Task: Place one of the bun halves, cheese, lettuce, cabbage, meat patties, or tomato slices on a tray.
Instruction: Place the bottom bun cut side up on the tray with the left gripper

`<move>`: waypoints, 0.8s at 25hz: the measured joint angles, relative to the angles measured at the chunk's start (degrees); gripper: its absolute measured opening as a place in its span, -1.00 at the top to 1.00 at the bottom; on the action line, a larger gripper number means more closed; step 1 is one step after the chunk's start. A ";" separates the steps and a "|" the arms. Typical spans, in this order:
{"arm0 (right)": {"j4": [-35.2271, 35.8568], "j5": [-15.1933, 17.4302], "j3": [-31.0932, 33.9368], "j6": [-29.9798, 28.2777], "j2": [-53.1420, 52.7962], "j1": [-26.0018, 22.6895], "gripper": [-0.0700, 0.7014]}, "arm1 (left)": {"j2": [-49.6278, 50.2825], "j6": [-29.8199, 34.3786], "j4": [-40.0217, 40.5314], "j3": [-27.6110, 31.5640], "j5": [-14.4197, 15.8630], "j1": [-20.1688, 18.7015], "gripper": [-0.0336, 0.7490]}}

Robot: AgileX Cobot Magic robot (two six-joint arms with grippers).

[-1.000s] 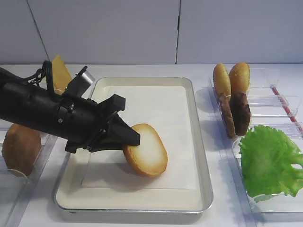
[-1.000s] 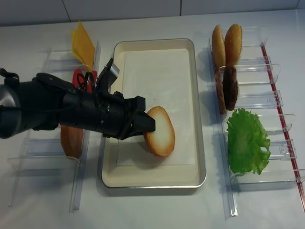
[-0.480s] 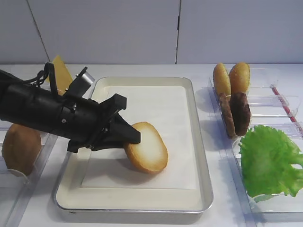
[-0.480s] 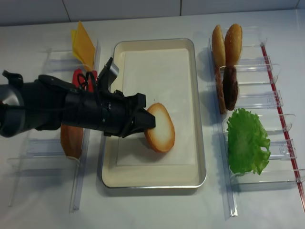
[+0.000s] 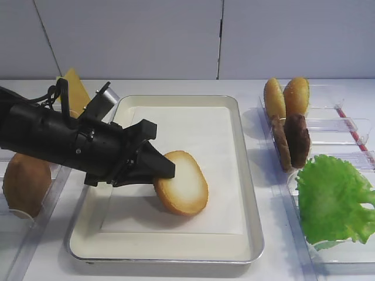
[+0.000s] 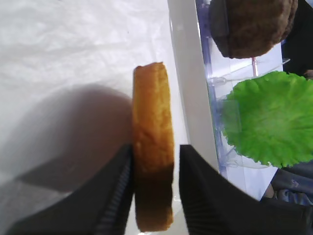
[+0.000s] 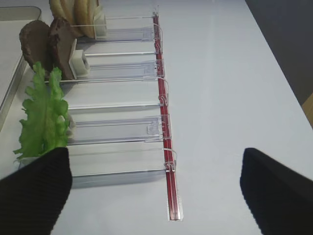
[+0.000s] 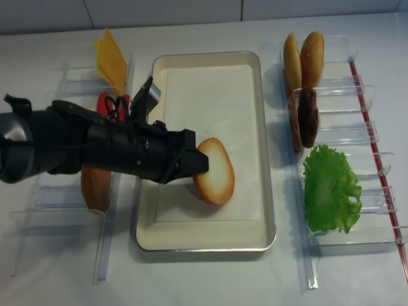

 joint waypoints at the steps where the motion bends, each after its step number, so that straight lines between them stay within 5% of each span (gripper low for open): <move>1: 0.00 0.00 0.00 0.00 0.00 0.00 -0.97 | 0.00 0.00 0.00 0.00 -0.13 0.00 0.27; 7: 0.00 0.00 0.00 0.00 0.00 0.00 -0.97 | 0.00 0.14 2.45 0.00 -1.40 0.00 -0.18; 20: 0.00 0.00 0.00 0.00 0.00 0.00 -0.97 | 0.00 -4.30 15.85 -3.30 -4.59 0.00 -0.22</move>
